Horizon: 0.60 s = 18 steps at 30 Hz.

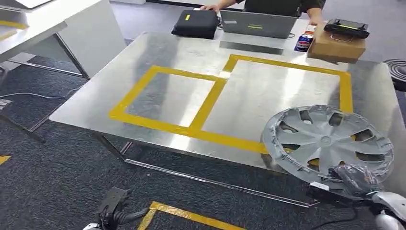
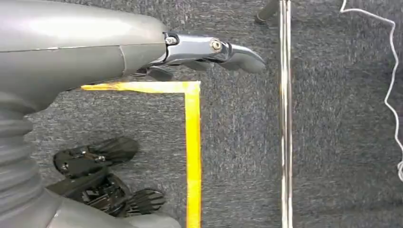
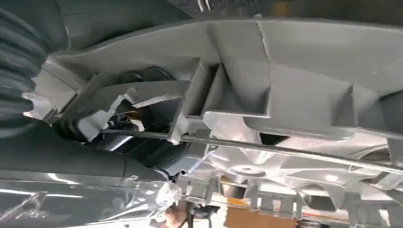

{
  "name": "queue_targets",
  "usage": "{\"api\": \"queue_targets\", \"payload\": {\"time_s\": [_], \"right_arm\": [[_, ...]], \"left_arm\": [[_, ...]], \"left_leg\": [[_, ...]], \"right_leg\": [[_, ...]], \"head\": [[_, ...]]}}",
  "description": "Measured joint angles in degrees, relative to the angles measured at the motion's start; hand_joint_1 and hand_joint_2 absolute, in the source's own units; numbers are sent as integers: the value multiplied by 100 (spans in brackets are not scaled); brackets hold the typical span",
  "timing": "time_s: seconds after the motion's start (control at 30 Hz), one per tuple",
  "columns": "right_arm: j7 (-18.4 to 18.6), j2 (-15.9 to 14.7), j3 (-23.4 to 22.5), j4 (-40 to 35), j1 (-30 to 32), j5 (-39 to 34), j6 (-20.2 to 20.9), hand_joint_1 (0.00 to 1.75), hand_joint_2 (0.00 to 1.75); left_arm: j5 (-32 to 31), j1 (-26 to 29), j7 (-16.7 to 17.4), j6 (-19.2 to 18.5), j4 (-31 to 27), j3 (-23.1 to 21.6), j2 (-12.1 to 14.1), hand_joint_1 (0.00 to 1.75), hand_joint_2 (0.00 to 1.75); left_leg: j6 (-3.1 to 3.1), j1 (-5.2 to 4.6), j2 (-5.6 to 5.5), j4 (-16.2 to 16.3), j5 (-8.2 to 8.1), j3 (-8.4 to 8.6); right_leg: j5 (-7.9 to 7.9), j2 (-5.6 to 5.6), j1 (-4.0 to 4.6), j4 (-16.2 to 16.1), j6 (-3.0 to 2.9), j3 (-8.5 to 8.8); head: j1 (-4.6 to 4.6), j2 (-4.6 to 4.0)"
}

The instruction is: Take the parts from the cabinet and place them on the table.

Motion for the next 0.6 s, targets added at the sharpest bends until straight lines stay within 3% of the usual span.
{"api": "queue_targets", "payload": {"time_s": [0.23,0.33,0.6], "right_arm": [[-44,-225,-927,-197,121,-469,114,175,175],[-153,-332,-1252,-194,125,-316,78,175,175],[-477,-343,-1195,-299,206,506,-18,175,175]], "left_arm": [[22,41,-39,0,0,4,22,0,175],[20,55,-59,0,0,4,22,0,175],[-31,50,-57,0,0,4,4,0,175]], "left_leg": [[22,-26,-20,0,12,-31],[30,-26,-20,1,18,-34],[28,-17,-16,0,17,-36]], "right_leg": [[24,-9,-27,-24,31,-21],[34,-10,-27,-38,43,-16],[36,2,-18,-36,43,-25]], "head": [[-4,0],[0,0],[-4,0]]}}
